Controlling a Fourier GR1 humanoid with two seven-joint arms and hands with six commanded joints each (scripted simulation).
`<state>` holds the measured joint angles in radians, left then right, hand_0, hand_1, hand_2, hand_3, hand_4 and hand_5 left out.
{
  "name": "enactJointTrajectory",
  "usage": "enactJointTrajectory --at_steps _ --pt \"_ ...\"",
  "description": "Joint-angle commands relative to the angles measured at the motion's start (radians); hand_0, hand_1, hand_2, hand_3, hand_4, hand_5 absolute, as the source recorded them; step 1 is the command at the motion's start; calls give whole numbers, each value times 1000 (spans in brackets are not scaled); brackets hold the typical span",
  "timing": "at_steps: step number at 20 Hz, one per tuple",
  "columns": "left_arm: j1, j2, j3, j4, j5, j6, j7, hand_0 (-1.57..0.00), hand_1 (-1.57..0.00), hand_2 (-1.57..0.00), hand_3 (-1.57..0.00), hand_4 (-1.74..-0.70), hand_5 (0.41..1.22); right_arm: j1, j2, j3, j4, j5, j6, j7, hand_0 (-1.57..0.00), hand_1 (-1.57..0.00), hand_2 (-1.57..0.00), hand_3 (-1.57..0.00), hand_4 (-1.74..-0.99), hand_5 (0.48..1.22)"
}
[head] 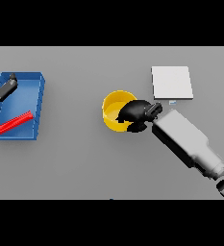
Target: Pick up the red beaker and tilt it to pour out 1 green nut into yellow bowl. Pick up the yellow bowl and place it on the metallic measuring scale.
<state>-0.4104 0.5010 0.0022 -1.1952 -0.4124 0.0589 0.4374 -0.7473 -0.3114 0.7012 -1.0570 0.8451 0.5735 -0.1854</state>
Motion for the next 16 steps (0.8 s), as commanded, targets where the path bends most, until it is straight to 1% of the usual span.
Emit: enactJointTrajectory --at_steps 1,3,5,6,7,9,10,11,12,13,15,16 --pt "5 -5 -6 1 -7 4 2 1 1 1 1 -750 695 3 2 1 -1 -4 4 12 -1334 -1330 -1205 -1120 -1647 1157" --pt "-1 1 -7 -3 -4 -7 4 1 1 1 1 -742 690 10 -10 7 -17 -9 -6 12 -1420 -1417 -1253 -1269 -1681 1180" --pt "-14 -6 -13 1 -14 0 18 1 1 1 1 -735 689 10 -11 4 -27 -20 2 29 -1474 -1472 -1281 -1365 -1702 1195" --pt "-16 -3 -10 5 -13 0 16 1 1 1 1 -736 688 9 -14 0 -32 -25 3 28 -1493 -1492 -1286 -1386 -1710 1200" --pt "-7 -1 -11 0 -13 -2 12 1 1 1 1 -733 686 15 -20 4 -32 -26 -12 14 -1509 -1508 -1288 -1389 -1716 1204" --pt "-7 -6 -12 4 -13 2 8 1 1 1 1 -731 685 15 -31 3 -54 -29 -13 6 -1531 -1531 -1306 -1405 -1725 1210" --pt "-8 -6 -13 2 -17 7 11 1 1 1 1 -730 687 7 -28 -5 -66 -35 -4 21 -1539 -1539 -1330 -1376 -1728 1212" --pt "-4 1 -10 -4 -12 -2 8 1 1 1 1 -729 690 -4 -35 -14 -65 -36 -5 13 -1546 -1545 -1356 -1336 -1731 1214" --pt "-8 -1 -7 10 -11 3 7 1 1 1 1 -732 691 -4 -44 -22 -89 -42 13 37 -1551 -1550 -1371 -1309 -1733 1215" --pt "-8 -2 -8 11 -10 0 4 1 1 1 1 -733 692 -6 -60 -33 -117 -52 34 35 -1555 -1554 -1386 -1286 -1735 1217" --pt "-14 8 -4 6 -6 -8 -6 1 1 1 1 -736 695 -12 -70 -52 -159 -62 57 71 -1561 -1560 -1413 -1252 -1737 1218" --pt "-13 14 -2 -5 -6 -12 9 1 1 1 1 -734 697 -8 -86 -66 -172 -69 58 67 -1563 -1563 -1419 -1242 -1738 1219"
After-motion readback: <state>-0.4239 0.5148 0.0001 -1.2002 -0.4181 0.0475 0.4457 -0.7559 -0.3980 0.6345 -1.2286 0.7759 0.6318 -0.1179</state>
